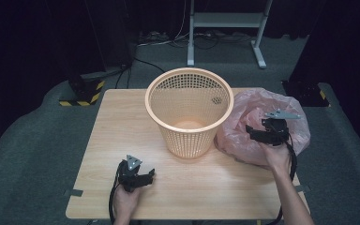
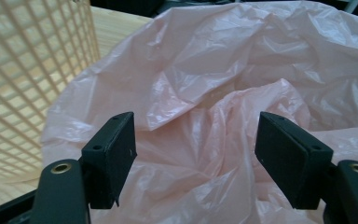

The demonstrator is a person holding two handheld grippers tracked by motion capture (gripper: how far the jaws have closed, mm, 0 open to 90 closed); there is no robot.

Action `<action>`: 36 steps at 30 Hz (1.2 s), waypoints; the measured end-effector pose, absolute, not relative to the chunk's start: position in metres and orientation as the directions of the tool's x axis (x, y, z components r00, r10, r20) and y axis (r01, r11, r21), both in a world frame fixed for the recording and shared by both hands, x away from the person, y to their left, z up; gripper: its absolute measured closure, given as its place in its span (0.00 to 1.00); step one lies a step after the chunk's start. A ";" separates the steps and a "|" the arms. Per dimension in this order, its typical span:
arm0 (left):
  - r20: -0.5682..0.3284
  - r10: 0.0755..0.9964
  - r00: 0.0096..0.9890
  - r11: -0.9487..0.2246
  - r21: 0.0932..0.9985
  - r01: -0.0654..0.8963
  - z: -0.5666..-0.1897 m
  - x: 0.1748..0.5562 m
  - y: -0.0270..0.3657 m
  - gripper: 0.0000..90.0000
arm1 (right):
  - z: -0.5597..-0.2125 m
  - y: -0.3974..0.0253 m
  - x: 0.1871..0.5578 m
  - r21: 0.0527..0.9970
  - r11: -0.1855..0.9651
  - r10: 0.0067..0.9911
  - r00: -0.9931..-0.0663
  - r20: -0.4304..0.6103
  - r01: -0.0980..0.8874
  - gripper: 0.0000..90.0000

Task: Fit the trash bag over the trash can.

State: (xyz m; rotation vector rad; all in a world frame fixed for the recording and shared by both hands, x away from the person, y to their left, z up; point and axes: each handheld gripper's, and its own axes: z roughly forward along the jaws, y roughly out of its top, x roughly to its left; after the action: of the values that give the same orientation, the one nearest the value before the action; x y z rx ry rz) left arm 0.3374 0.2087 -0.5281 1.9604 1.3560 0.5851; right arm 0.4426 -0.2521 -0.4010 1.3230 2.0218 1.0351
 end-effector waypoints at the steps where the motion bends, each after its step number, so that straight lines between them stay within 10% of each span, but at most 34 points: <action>1: -0.013 0.934 0.358 -0.232 0.740 0.631 -0.528 0.337 0.209 0.20 | -0.401 -0.252 0.444 0.812 0.237 0.918 -0.395 -0.008 0.534 0.32; 36: -0.013 0.934 0.358 -0.232 0.740 0.632 -0.528 0.337 0.209 0.21 | -0.439 -0.252 0.495 0.682 0.222 0.955 -0.296 -0.009 0.697 0.29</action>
State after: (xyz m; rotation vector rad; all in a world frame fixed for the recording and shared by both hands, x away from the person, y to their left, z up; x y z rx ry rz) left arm 0.3374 0.2088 -0.5280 1.9604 1.3563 0.5844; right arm 0.4953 -0.2515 -0.4386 1.5229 2.0731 0.8084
